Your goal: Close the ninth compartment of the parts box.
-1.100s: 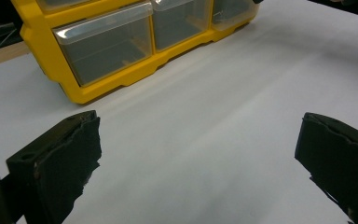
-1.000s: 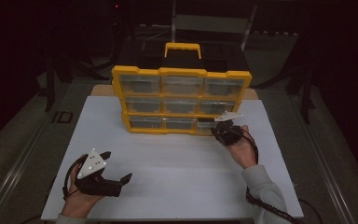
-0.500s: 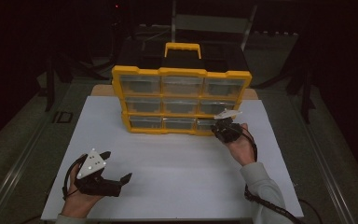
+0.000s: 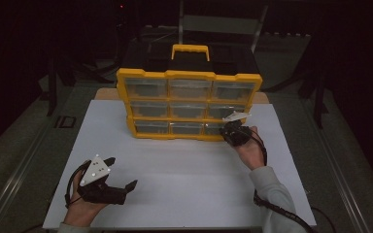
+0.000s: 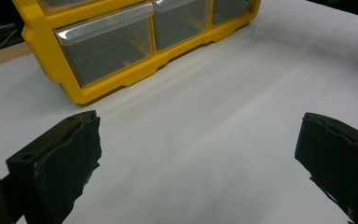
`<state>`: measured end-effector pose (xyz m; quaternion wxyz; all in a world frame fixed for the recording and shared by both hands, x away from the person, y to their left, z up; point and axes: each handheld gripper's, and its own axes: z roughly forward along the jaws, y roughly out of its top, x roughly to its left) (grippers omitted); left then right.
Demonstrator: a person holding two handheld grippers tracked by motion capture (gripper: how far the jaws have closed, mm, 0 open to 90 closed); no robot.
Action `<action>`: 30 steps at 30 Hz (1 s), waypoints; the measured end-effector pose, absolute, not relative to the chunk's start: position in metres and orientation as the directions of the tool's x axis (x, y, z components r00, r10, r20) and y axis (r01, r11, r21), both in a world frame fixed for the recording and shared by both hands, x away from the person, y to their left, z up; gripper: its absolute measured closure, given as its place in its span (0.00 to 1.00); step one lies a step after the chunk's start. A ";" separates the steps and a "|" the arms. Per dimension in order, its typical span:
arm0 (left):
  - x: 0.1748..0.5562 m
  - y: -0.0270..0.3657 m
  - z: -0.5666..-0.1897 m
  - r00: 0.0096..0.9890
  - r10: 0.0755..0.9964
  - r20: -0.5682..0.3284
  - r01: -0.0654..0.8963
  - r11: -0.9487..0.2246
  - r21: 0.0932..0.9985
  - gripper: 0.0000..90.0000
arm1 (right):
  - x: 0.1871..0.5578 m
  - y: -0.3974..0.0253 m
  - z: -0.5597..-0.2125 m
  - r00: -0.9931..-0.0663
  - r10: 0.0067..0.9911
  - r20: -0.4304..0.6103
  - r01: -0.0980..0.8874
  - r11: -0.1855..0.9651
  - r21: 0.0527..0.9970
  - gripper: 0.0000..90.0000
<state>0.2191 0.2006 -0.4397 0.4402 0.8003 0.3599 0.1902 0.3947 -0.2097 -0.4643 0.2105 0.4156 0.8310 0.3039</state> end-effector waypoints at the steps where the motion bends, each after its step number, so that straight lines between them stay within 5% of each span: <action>1: 0.219 0.201 -0.440 0.668 0.744 -0.013 0.408 -0.352 0.842 0.01 | 0.395 -0.210 -0.464 -0.564 0.820 -0.099 0.564 0.470 0.679 1.00; 27: 0.219 0.200 -0.440 0.669 0.743 -0.010 0.409 -0.357 0.840 0.01 | 0.391 -0.209 -0.464 -0.587 0.804 -0.094 0.553 0.483 0.679 0.99; 30: 0.220 0.200 -0.441 0.671 0.742 -0.008 0.409 -0.361 0.838 0.01 | 0.390 -0.209 -0.464 -0.596 0.798 -0.091 0.551 0.488 0.677 0.93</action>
